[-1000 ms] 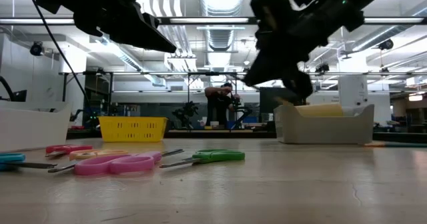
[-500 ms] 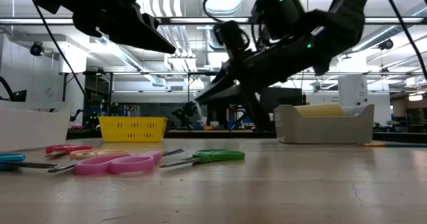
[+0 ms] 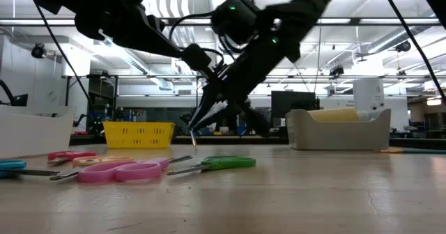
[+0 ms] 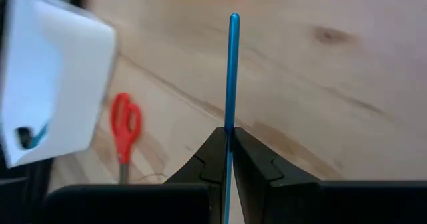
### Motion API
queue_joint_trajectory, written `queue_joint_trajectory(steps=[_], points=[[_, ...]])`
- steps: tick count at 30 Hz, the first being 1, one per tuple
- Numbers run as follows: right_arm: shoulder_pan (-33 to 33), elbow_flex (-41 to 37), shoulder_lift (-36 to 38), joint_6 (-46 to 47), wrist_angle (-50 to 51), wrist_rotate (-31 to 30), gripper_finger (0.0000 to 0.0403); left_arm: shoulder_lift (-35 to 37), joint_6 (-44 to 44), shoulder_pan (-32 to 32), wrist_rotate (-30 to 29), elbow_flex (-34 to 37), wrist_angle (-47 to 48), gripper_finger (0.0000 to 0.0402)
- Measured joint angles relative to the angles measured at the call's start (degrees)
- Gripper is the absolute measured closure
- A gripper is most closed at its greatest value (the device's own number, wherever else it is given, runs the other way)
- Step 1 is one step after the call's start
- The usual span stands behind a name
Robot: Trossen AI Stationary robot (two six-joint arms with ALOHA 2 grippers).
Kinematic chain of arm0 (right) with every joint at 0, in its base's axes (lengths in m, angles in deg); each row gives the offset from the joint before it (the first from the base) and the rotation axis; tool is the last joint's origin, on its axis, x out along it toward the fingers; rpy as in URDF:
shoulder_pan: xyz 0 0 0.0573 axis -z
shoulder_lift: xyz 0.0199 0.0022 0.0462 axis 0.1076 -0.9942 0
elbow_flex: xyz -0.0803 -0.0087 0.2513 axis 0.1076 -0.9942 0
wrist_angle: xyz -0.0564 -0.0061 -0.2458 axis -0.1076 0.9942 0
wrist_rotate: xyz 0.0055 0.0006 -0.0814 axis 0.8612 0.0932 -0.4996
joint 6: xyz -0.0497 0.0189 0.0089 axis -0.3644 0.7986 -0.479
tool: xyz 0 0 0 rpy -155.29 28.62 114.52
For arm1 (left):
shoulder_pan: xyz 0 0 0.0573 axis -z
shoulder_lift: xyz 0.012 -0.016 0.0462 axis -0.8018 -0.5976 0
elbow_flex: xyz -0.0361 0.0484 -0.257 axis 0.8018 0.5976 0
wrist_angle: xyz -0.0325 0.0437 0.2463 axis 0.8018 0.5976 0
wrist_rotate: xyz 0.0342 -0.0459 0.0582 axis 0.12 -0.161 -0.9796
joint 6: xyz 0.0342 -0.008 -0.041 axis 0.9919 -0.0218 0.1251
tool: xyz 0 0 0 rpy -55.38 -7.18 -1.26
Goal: Pick & Place Paint Supplies
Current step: Put the blue paintbrush into the white bin
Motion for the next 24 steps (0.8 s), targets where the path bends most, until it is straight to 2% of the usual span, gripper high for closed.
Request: queue_joint_trajectory(steps=[3,7,12,17,24], points=[[0.0,4.5,-0.7,3.0,9.6,0.0,0.0388,0.0,-0.1,0.0,-0.1,0.0,1.0,0.0291],[-0.1,8.4,-3.3,3.4,14.1,-0.6,0.0388,0.0,-0.1,0.0,-0.1,0.0,3.8,0.0291],[-0.1,10.7,-7.4,9.1,13.0,-1.4,0.0388,0.0,-0.1,0.0,-0.1,0.0,10.4,0.0291],[0.0,11.1,-7.8,9.5,12.5,-1.6,0.0388,-0.1,0.1,0.1,0.8,0.0,17.0,0.0291],[-0.1,11.4,-7.5,7.3,12.8,-1.9,0.0388,0.0,0.1,0.0,0.5,0.0,18.4,0.0291]])
